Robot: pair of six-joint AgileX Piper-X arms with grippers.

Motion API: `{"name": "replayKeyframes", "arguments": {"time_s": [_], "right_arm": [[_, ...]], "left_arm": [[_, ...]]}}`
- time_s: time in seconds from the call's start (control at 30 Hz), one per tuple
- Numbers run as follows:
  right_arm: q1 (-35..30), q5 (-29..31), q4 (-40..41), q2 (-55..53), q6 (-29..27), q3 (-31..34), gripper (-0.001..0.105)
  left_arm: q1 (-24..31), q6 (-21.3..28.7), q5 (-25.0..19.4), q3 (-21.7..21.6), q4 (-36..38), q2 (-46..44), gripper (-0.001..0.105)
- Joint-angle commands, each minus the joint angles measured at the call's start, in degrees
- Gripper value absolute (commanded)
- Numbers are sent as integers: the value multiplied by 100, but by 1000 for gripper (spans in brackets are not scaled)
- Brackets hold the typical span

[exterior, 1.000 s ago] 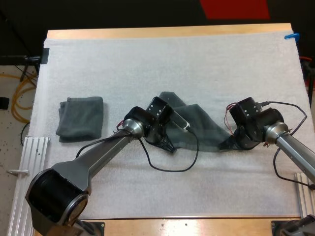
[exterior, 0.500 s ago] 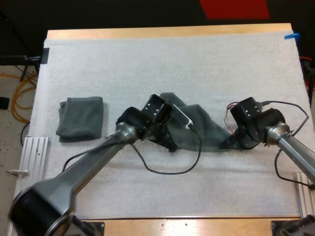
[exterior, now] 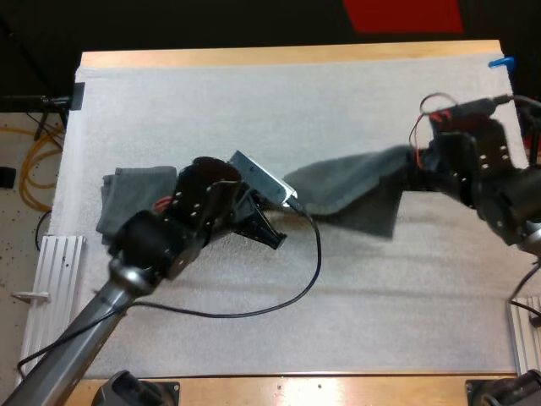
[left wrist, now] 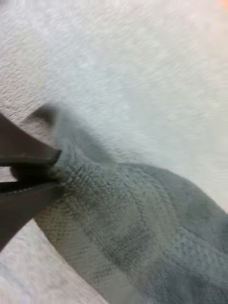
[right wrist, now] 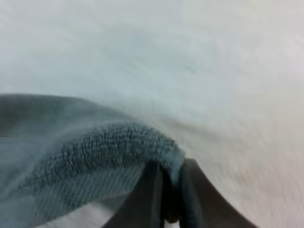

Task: Pick towel from pile fold and stack

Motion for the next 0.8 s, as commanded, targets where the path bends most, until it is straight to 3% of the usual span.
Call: {"name": "replayKeyframes", "arguments": {"time_s": [0.0,0.27,0.53,0.77], "right_arm": [[0,-222,68,-45,-57,-157,0],[418,-435,921,-182,0,-746,0],[928,-265,1898,-413,283,-1097,0],[1111,-594,2712,-424,421,-1043,0]], "left_arm": [[7,-60,-117,-145,115,-109,0],[3,-60,-515,-958,1221,-362,0],[-545,-443,-600,-1032,2069,-579,0],[-838,-994,-700,-1024,2550,-697,0]]}}
